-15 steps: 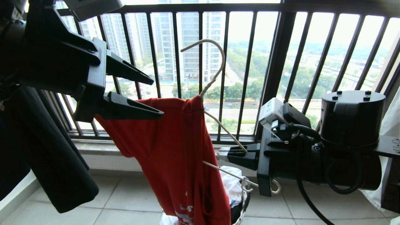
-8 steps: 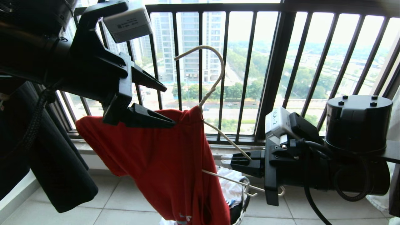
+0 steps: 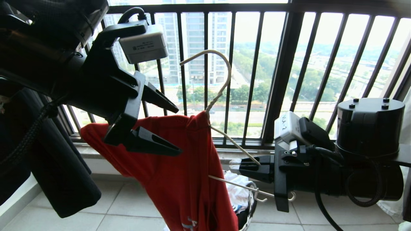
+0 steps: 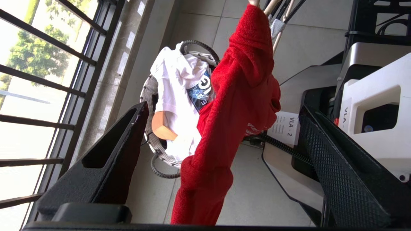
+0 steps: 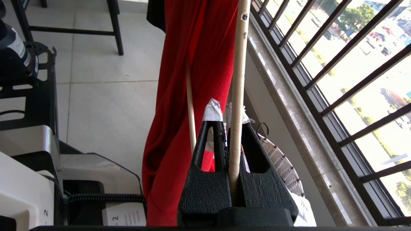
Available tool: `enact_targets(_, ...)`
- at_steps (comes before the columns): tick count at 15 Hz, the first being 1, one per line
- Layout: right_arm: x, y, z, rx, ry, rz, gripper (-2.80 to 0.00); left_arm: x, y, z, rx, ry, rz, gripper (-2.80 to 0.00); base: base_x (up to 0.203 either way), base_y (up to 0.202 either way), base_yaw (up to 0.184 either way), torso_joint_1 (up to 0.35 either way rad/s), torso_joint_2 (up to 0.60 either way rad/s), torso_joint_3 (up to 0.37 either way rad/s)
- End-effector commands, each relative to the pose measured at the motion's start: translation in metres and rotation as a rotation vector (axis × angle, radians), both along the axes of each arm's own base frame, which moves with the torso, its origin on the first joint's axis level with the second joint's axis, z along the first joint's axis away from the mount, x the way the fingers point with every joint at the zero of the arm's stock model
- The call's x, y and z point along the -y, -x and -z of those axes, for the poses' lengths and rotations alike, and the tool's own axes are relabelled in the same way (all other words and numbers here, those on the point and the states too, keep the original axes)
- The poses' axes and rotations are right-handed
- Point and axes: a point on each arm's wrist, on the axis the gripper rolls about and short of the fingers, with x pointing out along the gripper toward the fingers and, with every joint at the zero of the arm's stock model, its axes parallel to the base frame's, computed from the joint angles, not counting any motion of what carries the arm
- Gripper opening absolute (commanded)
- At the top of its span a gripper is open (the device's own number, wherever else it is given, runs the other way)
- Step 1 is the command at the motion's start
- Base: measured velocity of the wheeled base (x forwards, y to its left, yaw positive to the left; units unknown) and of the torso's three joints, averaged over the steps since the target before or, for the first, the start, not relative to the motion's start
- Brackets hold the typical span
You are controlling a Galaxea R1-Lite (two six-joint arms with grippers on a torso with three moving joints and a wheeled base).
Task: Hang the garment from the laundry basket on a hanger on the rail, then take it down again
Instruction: Hang the clothes on the clothes rack
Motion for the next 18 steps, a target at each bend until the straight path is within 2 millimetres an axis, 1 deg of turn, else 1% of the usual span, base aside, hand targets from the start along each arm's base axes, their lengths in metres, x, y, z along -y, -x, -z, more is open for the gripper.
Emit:
enact_targets(1, 0.001, 0.001, -0.002, 0.01, -0.006, -0.002, -2.8, 0.002, -0.004, 0.004, -0.017, -0.009, 0.004, 0.0, 0.0, 0.0, 0.0, 0.0, 0.0, 0.0)
enact_targets(6, 0.004, 0.004, -0.003, 0.023, -0.002, -0.004, -2.8, 0.0, -0.01, 0.006, -0.018, -0.01, -0.014, 0.0, 0.0, 0.0, 0.0, 0.0, 0.0, 0.0)
enact_targets(9, 0.004, 0.004, -0.003, 0.024, -0.004, -0.004, -2.8, 0.002, -0.015, 0.011, -0.033, -0.018, -0.014, 0.0, 0.0, 0.0, 0.0, 0.0, 0.0, 0.0)
enact_targets(18, 0.005, 0.005, -0.007, 0.035, -0.013, -0.004, -2.8, 0.004, -0.018, 0.017, -0.051, -0.028, -0.014, 0.0, 0.0, 0.0, 0.0, 0.0, 0.0, 0.0)
